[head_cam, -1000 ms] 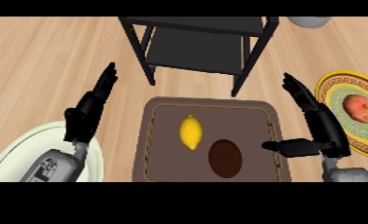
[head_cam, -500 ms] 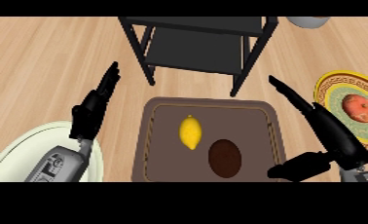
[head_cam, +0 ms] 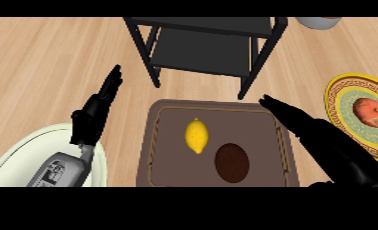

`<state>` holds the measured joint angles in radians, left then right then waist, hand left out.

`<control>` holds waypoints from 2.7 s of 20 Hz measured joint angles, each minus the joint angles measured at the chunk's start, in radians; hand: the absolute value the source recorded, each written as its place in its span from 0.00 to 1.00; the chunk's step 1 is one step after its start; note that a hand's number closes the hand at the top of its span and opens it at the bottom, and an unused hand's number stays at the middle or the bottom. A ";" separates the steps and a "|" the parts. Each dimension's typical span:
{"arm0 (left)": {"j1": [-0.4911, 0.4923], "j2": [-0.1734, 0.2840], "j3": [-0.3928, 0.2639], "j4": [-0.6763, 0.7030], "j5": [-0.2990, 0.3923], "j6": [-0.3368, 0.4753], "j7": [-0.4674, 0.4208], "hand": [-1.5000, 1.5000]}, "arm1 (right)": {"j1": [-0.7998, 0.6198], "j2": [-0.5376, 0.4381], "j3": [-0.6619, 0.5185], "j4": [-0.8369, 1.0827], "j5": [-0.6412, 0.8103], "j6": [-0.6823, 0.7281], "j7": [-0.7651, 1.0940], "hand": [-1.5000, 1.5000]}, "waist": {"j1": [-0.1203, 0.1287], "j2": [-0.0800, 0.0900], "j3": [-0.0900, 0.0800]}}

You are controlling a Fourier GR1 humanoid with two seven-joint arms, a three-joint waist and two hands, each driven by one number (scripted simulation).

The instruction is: Pick the cupcake from the tray and place it in the tiered shelf

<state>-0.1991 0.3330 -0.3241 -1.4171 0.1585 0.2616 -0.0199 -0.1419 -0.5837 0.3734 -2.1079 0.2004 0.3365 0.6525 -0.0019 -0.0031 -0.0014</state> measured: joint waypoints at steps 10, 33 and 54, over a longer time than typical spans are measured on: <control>0.000 -0.048 0.062 0.014 -0.056 -0.067 0.004 0.50 | 0.003 0.180 0.117 -0.073 0.180 0.047 0.166 0.00 | 0.001 0.002 0.001; 0.022 -0.153 0.173 -0.023 -0.185 -0.163 0.041 0.50 | 0.114 0.378 0.185 -0.020 0.464 0.101 0.132 0.00 | 0.001 0.002 0.001; 0.025 -0.205 0.248 -0.007 -0.251 -0.221 0.025 0.50 | 0.141 0.443 0.191 0.199 0.652 0.050 -0.012 0.00 | 0.001 0.003 0.002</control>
<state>-0.1737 0.1280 -0.0758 -1.4245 -0.0921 0.0407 0.0046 -0.0005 -0.1408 0.5642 -1.9086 0.8527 0.3863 0.6404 -0.0012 -0.0001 0.0001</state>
